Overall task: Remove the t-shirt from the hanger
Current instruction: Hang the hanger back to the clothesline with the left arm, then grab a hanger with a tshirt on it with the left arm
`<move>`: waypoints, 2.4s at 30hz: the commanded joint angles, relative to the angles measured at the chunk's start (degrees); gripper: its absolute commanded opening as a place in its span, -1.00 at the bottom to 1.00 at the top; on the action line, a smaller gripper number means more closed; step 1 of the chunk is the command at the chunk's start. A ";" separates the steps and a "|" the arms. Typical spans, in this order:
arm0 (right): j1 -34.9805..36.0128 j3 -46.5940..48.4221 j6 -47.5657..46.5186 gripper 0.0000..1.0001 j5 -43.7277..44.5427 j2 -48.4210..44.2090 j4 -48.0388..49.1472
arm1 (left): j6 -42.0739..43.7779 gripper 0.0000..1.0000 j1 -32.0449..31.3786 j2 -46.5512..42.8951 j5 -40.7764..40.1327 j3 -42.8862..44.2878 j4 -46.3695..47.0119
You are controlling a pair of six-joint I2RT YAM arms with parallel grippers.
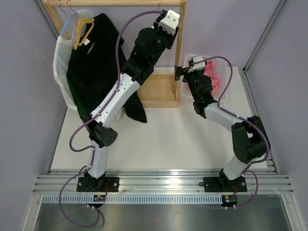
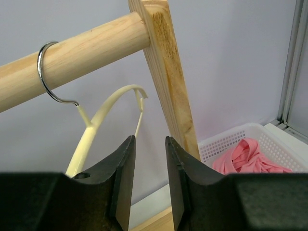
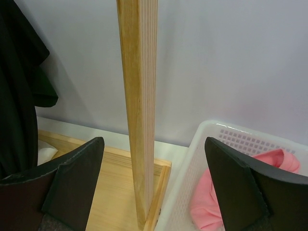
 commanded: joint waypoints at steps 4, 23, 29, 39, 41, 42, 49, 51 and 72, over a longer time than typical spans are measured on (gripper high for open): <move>0.29 -1.35 -0.73 0.91 1.90 -4.10 3.22 | -0.25 0.11 0.13 -3.52 -0.03 1.42 2.68; 0.29 -7.68 4.19 0.99 -1.79 -17.37 -8.54 | -7.10 0.93 6.81 -34.55 4.80 -22.39 -6.36; 0.38 -7.24 4.54 0.99 -4.77 -17.02 -10.57 | -9.21 0.93 15.94 -42.11 9.46 -31.70 -8.14; 0.29 -5.57 5.68 0.99 -8.38 -14.73 -11.19 | -14.83 0.97 36.32 -33.87 27.90 -27.42 -17.79; 0.29 -5.22 5.86 0.99 -8.73 -14.03 -11.45 | -15.36 0.96 38.27 -29.58 29.50 -22.77 -20.43; 0.29 -5.04 5.86 0.99 -8.64 -13.85 -11.54 | -15.45 0.94 39.41 -28.68 30.55 -21.53 -20.79; 0.29 -4.34 5.51 0.99 -8.64 -12.54 -11.98 | -16.24 0.93 42.67 -27.53 28.45 -25.91 -12.45; 0.38 -4.16 5.51 0.99 -8.64 -12.36 -12.07 | -15.98 0.92 42.85 -27.53 29.77 -26.35 -12.18; 0.29 -2.58 5.33 0.99 -10.22 -10.78 -14.00 | -13.61 0.92 42.85 -35.53 26.00 -32.78 -7.78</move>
